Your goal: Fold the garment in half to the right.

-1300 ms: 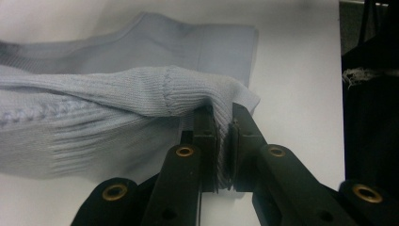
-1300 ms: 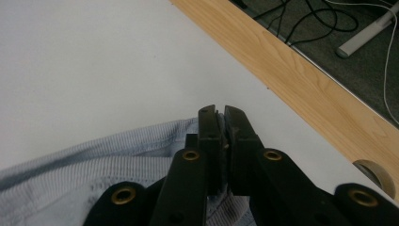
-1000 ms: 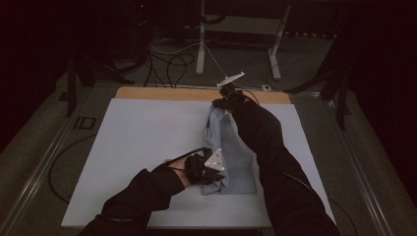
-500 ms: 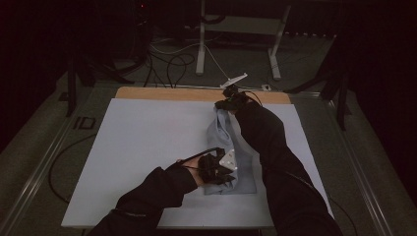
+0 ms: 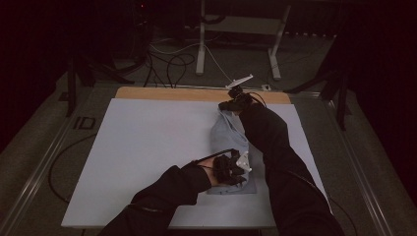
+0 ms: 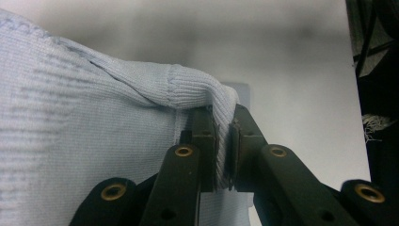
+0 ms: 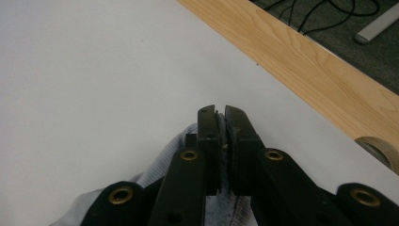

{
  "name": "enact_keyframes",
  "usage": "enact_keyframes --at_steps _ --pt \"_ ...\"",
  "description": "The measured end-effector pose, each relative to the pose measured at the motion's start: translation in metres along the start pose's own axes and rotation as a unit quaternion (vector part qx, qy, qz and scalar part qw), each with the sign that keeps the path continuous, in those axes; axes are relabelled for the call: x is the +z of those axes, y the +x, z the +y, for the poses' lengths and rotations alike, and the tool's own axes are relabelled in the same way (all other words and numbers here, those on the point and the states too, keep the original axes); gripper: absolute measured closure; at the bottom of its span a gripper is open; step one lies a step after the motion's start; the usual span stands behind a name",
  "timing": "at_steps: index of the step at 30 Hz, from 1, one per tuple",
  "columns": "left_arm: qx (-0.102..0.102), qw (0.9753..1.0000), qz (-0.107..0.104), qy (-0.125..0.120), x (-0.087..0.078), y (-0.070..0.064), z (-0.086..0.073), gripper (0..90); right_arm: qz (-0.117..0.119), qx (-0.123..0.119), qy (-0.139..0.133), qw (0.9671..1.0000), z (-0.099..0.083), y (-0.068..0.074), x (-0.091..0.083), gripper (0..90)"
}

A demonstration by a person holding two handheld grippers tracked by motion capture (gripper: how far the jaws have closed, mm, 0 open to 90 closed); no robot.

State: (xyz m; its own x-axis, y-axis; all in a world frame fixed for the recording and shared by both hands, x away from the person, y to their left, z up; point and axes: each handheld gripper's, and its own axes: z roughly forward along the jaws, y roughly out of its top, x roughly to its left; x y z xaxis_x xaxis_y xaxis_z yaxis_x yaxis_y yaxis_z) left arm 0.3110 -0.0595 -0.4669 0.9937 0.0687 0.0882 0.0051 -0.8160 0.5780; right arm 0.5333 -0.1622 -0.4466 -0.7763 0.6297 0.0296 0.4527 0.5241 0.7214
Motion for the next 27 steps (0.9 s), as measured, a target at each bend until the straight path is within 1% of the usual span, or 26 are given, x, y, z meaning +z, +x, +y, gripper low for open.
enact_keyframes --at_steps 5,6,7,8,9,10,11,12,13,14,15,17,18,20,21,23,24,26,27 --pt "-0.006 0.9999 -0.012 -0.003 0.009 0.004 0.002 83.6 0.000 0.006 -0.002 1.0000 -0.004 -0.004 -0.004 84.8" --pt "-0.007 0.9999 -0.013 -0.002 0.011 0.006 0.003 83.6 -0.004 0.008 -0.002 1.0000 -0.005 -0.005 -0.005 80.2" --pt "-0.008 0.9999 -0.013 -0.003 0.012 0.006 0.003 83.5 0.001 0.017 -0.004 0.9999 -0.006 -0.007 -0.006 65.4" --pt "-0.010 0.9998 -0.014 -0.003 0.014 0.007 0.004 83.2 0.005 0.019 -0.004 0.9998 -0.007 -0.009 -0.006 56.6" --pt "-0.009 0.9998 -0.017 -0.004 0.015 0.007 0.004 82.3 0.002 0.023 0.001 0.9997 -0.008 -0.010 -0.006 47.9" --pt "-0.003 0.9998 -0.018 -0.003 0.016 0.007 0.004 80.4 -0.009 0.020 0.008 0.9997 -0.008 -0.010 -0.007 41.1" --pt "-0.007 0.9996 -0.025 -0.008 0.017 0.006 0.005 77.8 -0.013 0.018 0.008 0.9997 -0.009 -0.010 -0.007 33.9" --pt "-0.005 0.9995 -0.029 -0.008 0.018 0.005 0.006 74.3 -0.013 0.024 0.004 0.9996 -0.009 -0.011 -0.009 28.7" --pt "-0.003 0.9995 -0.031 -0.009 0.020 0.003 0.006 69.7 -0.009 0.032 -0.001 0.9994 -0.009 -0.013 -0.010 24.7" --pt "0.001 0.9993 -0.037 -0.008 0.021 0.002 0.007 63.5 -0.004 0.036 -0.002 0.9994 -0.010 -0.014 -0.012 18.8" --pt "0.009 0.9993 -0.035 -0.007 0.022 0.000 0.009 57.8 0.001 0.035 -0.005 0.9994 -0.011 -0.015 -0.013 14.1" --pt "0.009 0.9991 -0.039 -0.010 0.021 -0.001 0.010 52.5 -0.004 0.041 -0.012 0.9991 -0.013 -0.016 -0.015 15.2" --pt "0.007 0.9990 -0.042 -0.012 0.021 -0.002 0.011 50.4 -0.001 0.042 -0.011 0.9990 -0.013 -0.016 -0.015 13.8" --pt "0.012 0.9990 -0.041 -0.013 0.020 -0.003 0.013 48.4 0.006 0.040 -0.012 0.9991 -0.015 -0.016 -0.015 13.4" --pt "0.011 0.9990 -0.041 -0.014 0.018 -0.003 0.013 47.0 0.005 0.039 -0.011 0.9992 -0.016 -0.015 -0.015 13.0" --pt "0.007 0.9990 -0.041 -0.018 0.017 -0.003 0.013 46.6 0.009 0.040 -0.015 0.9991 -0.018 -0.015 -0.015 12.3" --pt "0.008 0.9990 -0.041 -0.018 0.015 -0.003 0.013 46.0 0.010 0.041 -0.016 0.9990 -0.018 -0.014 -0.015 12.2" --pt "0.009 0.9989 -0.042 -0.019 0.013 -0.003 0.013 44.8 0.010 0.035 -0.015 0.9992 -0.019 -0.013 -0.014 11.6" --pt "0.007 0.9989 -0.041 -0.022 0.011 -0.003 0.012 44.7 0.011 0.037 -0.014 0.9991 -0.019 -0.012 -0.015 11.6"
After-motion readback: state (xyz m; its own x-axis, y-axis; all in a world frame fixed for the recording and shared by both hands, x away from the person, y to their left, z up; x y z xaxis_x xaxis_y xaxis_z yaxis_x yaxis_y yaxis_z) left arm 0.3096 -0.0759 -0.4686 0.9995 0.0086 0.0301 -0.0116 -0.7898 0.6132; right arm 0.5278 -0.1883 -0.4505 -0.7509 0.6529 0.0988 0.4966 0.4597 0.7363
